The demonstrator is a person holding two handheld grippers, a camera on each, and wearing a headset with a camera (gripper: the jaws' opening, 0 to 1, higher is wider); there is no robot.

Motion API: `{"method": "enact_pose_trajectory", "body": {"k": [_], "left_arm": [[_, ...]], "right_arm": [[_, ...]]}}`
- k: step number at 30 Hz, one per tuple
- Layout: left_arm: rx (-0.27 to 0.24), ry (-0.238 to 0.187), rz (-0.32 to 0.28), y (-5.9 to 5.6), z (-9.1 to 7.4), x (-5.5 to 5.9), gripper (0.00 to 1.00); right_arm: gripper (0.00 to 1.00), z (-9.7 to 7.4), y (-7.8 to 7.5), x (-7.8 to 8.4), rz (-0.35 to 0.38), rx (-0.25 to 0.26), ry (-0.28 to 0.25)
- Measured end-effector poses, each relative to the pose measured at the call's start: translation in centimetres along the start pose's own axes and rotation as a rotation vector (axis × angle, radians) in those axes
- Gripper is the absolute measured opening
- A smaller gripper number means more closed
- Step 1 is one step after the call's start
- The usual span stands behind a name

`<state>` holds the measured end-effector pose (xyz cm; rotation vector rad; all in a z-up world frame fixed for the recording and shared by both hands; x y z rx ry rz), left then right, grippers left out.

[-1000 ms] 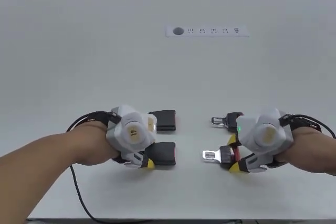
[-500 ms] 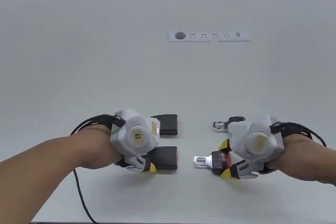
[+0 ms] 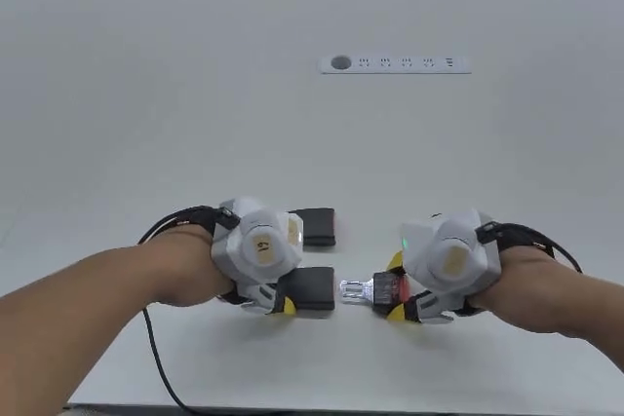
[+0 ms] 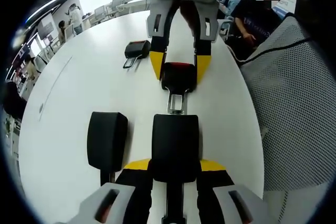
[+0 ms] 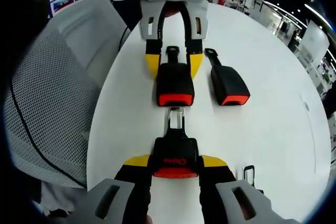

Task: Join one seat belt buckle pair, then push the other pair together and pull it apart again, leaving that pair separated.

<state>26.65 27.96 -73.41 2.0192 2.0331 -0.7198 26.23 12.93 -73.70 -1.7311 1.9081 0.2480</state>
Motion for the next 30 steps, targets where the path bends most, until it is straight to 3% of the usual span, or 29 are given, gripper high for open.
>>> {"method": "enact_pose_trajectory", "body": {"k": [13, 30], "left_arm": [[0.002, 0.001, -0.004, 0.0, 0.0, 0.0, 0.33], [0.009, -0.011, 0.018, 0.1, 0.0, 0.2, 0.32]], "right_arm": [[0.31, 0.8, -0.1, -1.6, -0.012, -0.013, -0.053], [0.3, 1.3, -0.3, -2.2, -0.038, -0.032, -0.04]]}}
Point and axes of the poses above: the centre of the closed fingertips' face, and the gripper's own axes: z roughly forward along the fingers, y roughly to its left, x roughly out of its underside, the point moved 5 cm from there along -z, roughly backward along the fingers, and after that the axes turned 13 degrees about x, right-handed, at the moved point
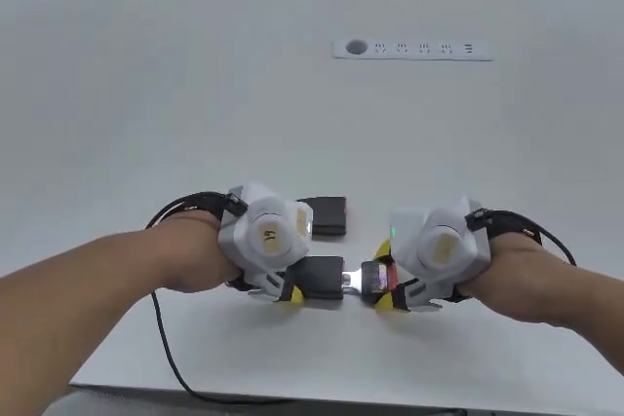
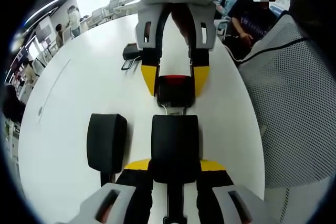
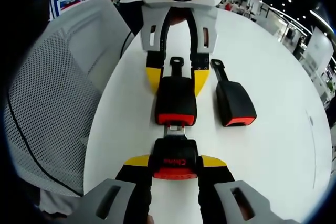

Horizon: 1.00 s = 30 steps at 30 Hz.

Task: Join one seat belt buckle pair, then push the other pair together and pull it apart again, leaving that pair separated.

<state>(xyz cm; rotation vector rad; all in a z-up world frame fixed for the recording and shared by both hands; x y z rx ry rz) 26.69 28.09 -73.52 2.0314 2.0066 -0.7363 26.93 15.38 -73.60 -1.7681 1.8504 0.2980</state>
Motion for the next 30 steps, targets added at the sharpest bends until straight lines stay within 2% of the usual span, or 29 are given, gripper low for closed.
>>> {"method": "enact_pose_trajectory", "body": {"k": [5, 9, 16, 17, 18, 22, 26, 29, 30], "left_arm": [[0.0, -0.002, -0.002, 0.0, 0.0, 0.0, 0.32], [0.004, 0.005, 0.008, 0.0, 0.0, 0.0, 0.32], [0.002, 0.01, 0.007, -0.1, -0.1, -0.1, 0.32], [0.003, 0.008, 0.009, -0.1, -0.1, -0.2, 0.32], [0.001, 0.012, 0.008, -0.2, -0.1, -0.3, 0.32], [0.002, 0.028, 0.012, -0.1, -0.2, -0.4, 0.32], [0.002, 0.024, 0.011, -0.2, -0.3, -0.3, 0.32], [0.0, 0.062, -0.002, -0.2, -0.1, -0.7, 0.32], [0.001, 0.062, -0.001, -0.1, -0.1, -0.6, 0.32]], "right_arm": [[0.29, -0.1, 0.2, -0.2, 0.009, 0.01, -0.008], [0.29, 0.1, 0.4, -0.8, 0.041, 0.01, -0.036], [0.29, 0.5, 0.6, -1.5, 0.036, 0.007, -0.033], [0.29, 0.1, 0.4, -1.5, -0.011, -0.01, -0.042], [0.29, -0.4, 0.4, -1.1, 0.027, 0.012, -0.016], [0.29, -0.2, 0.0, -1.0, 0.021, 0.011, -0.012], [0.29, -0.2, 0.1, -1.1, 0.017, 0.013, -0.005], [0.29, -0.2, 0.1, -0.9, 0.017, 0.009, -0.008], [0.29, -0.3, 0.1, -0.8, 0.026, 0.01, -0.017]]}}
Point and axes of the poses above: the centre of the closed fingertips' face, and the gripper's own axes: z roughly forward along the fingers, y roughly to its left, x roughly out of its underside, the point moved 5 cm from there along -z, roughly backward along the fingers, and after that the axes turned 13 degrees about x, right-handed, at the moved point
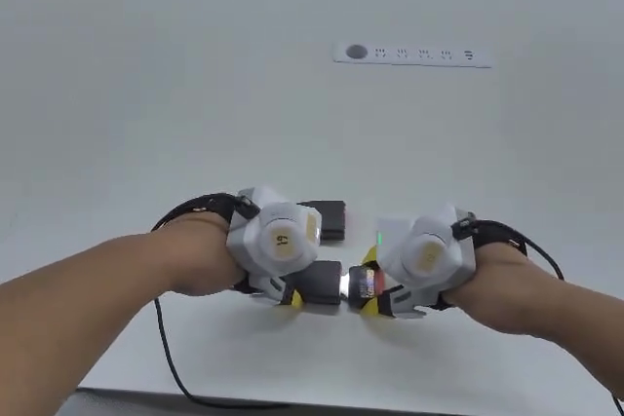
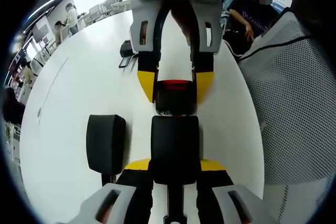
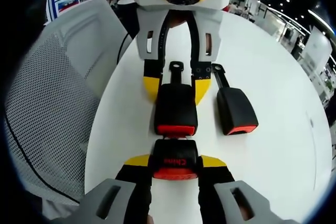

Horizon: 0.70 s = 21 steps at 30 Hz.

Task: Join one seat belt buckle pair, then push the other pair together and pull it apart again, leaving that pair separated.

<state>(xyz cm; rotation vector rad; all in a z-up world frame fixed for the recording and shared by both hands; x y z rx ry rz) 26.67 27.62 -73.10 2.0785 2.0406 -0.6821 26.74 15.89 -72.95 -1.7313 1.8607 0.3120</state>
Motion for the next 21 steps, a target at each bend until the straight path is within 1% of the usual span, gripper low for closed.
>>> {"method": "enact_pose_trajectory", "body": {"k": [2, 3, 7, 8, 17, 21], "left_arm": [[0.003, -0.017, -0.014, 0.06, -0.1, 0.33, 0.32], [0.002, -0.023, -0.008, -0.09, -0.1, 0.43, 0.31], [-0.002, -0.045, -0.012, -0.08, -0.05, 0.6, 0.31], [-0.001, -0.048, -0.011, 0.07, 0.0, 0.66, 0.31], [0.003, -0.059, -0.007, -0.01, 0.1, 0.68, 0.31], [0.001, -0.063, -0.012, 0.14, 0.12, 0.79, 0.31]], "right_arm": [[0.29, 0.06, -0.16, 0.25, 0.022, 0.003, -0.013], [0.29, 0.04, -0.09, 0.19, 0.026, 0.003, -0.016], [0.29, 0.37, 0.13, 0.07, 0.026, 0.003, -0.013], [0.29, 0.47, 0.11, 0.07, 0.026, 0.003, -0.014], [0.29, 0.69, 0.4, -0.08, 0.02, 0.002, -0.002], [0.29, 0.8, 0.38, -0.08, 0.014, 0.005, 0.005]]}}
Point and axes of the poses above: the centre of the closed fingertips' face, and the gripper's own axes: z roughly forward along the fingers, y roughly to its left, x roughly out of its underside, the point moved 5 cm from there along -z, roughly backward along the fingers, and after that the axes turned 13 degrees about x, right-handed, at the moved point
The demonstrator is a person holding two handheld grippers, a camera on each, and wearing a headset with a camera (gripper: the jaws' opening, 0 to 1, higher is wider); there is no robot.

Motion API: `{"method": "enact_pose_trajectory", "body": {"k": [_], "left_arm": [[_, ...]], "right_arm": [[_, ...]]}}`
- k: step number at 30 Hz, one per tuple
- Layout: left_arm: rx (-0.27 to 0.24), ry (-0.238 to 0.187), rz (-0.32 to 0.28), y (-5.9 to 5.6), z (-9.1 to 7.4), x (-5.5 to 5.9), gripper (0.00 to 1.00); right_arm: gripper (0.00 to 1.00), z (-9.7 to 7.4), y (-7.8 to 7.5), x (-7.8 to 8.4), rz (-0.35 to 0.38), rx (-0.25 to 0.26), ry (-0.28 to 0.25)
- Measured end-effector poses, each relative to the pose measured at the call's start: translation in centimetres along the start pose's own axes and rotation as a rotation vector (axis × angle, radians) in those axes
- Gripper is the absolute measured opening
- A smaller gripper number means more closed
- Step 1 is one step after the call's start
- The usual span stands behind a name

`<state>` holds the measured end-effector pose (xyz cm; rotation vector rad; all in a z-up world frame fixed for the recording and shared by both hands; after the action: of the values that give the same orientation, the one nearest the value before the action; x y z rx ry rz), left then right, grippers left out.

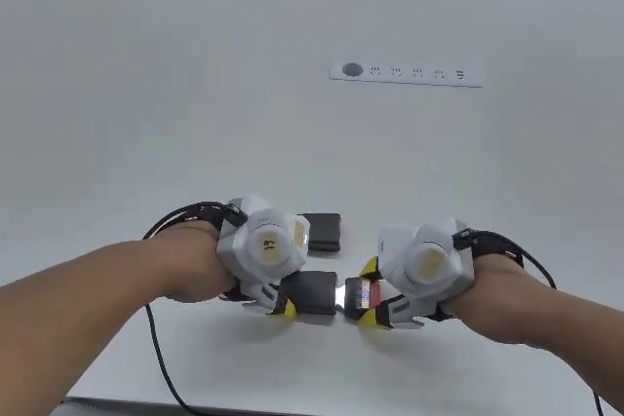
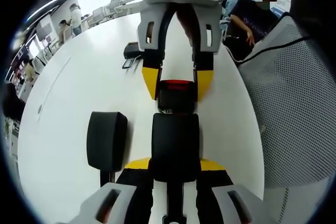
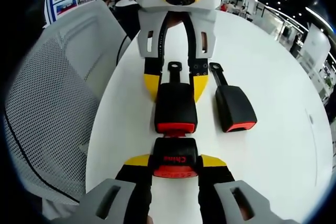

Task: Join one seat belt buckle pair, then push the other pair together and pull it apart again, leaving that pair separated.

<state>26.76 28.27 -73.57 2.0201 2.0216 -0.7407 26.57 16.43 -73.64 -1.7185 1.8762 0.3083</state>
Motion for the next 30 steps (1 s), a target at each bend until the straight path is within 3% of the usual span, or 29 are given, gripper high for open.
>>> {"method": "enact_pose_trajectory", "body": {"k": [9, 25, 30], "left_arm": [[-0.005, 0.023, -0.019, -0.1, 0.1, -0.2, 0.32], [-0.022, 0.0, -0.042, -0.3, 0.0, 0.1, 0.34], [-0.034, -0.071, -0.065, -0.7, -1.1, -1.2, 0.35]], "right_arm": [[0.31, 0.0, 0.1, -0.5, -0.038, -0.005, 0.034], [0.33, 0.1, 0.2, -0.5, -0.018, -0.017, 0.016], [0.32, -0.2, 0.3, -0.9, 0.001, -0.013, -0.001]]}}
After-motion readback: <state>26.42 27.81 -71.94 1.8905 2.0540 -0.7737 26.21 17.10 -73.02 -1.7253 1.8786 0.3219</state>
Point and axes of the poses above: the centre of the closed fingertips' face, and the gripper's own axes: z roughly forward along the fingers, y roughly to its left, x roughly out of its underside, the point moved 5 cm from there along -z, roughly backward along the fingers, and after that the axes turned 13 degrees about x, right-handed, at the moved point
